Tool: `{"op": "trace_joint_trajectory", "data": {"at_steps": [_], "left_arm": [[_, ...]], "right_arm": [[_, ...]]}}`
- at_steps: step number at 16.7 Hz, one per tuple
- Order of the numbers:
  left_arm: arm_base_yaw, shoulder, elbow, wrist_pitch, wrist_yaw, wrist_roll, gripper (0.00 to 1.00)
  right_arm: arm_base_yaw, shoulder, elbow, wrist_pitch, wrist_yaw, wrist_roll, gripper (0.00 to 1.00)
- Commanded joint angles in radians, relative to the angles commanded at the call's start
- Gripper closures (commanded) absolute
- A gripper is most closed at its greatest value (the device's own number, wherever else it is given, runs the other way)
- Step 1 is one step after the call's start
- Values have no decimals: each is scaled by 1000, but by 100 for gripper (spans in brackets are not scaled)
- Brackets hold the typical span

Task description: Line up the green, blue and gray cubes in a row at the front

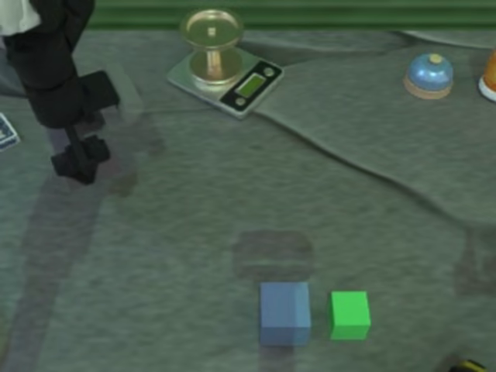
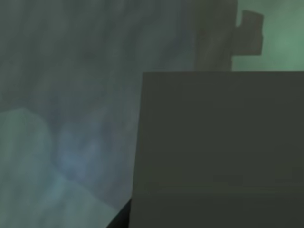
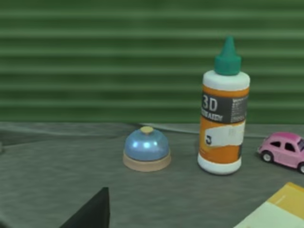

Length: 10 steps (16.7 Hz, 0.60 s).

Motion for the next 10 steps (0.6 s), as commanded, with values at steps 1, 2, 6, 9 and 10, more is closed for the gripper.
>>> {"op": "trace_joint_trajectory", "data": {"at_steps": [1, 2, 6, 9, 10], "left_arm": [[-23, -22, -23, 4, 0, -4, 100], [-54, -51, -55, 10, 0, -9, 100], [-234, -210, -247, 36, 0, -39, 100], [-395, -341, -410, 56, -1, -59, 100], [-439, -380, -454, 63, -1, -64, 100]], "right_arm": [[0, 0, 0, 0, 0, 0, 0], [0, 0, 0, 0, 0, 0, 0], [0, 0, 0, 0, 0, 0, 0], [0, 0, 0, 0, 0, 0, 0], [0, 0, 0, 0, 0, 0, 0]]}}
